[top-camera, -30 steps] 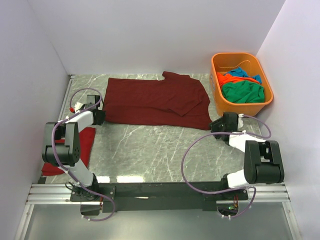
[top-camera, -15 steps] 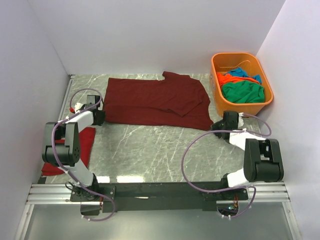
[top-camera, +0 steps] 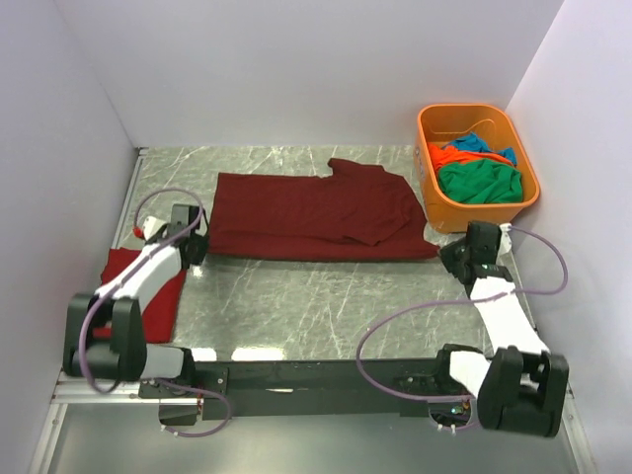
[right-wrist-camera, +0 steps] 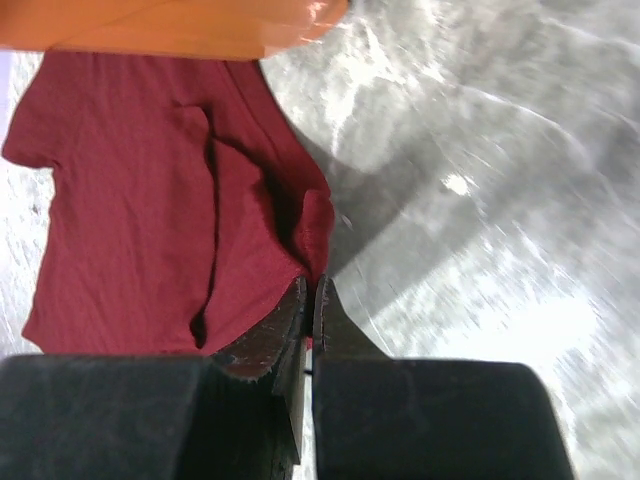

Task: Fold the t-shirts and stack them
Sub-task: Fold the tshirt

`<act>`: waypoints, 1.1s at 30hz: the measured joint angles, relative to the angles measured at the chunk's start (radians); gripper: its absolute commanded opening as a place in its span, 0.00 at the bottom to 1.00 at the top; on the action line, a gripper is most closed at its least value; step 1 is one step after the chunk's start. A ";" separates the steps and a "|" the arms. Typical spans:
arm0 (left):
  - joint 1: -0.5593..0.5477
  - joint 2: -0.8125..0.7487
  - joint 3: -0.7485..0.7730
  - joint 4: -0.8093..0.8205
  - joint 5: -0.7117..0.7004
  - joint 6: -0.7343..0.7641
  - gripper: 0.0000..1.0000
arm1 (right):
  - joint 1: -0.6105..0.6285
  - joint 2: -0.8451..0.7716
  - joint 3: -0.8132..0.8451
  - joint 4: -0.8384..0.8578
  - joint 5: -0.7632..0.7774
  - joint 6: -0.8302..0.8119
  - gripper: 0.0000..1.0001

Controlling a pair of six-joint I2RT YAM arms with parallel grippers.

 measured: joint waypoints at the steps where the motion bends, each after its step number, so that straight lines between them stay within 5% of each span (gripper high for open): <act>1: -0.008 -0.035 -0.022 -0.008 -0.005 -0.006 0.01 | -0.006 -0.025 -0.002 -0.025 -0.002 -0.003 0.00; 14: -0.047 -0.472 -0.299 -0.150 -0.044 -0.101 0.01 | -0.029 -0.334 -0.099 -0.327 0.017 0.014 0.00; 16: -0.047 -0.516 -0.324 -0.163 -0.045 -0.112 0.06 | -0.030 -0.378 -0.123 -0.354 0.017 0.018 0.15; 18: -0.048 -0.560 -0.349 -0.175 -0.046 -0.117 0.26 | -0.031 -0.410 -0.138 -0.379 0.019 0.022 0.42; 19: -0.048 -0.581 -0.359 -0.177 -0.048 -0.120 0.43 | -0.031 -0.424 -0.140 -0.394 0.029 0.020 0.64; 21: -0.047 -0.620 -0.369 -0.187 -0.055 -0.113 0.54 | -0.037 -0.441 -0.138 -0.406 0.047 0.004 0.76; 24: -0.047 -0.673 -0.365 -0.183 -0.048 -0.075 0.65 | -0.037 -0.449 -0.138 -0.397 0.025 -0.043 0.81; 33: -0.054 -0.566 -0.184 -0.090 0.090 0.124 0.62 | 0.117 -0.365 -0.138 -0.161 -0.082 -0.166 0.82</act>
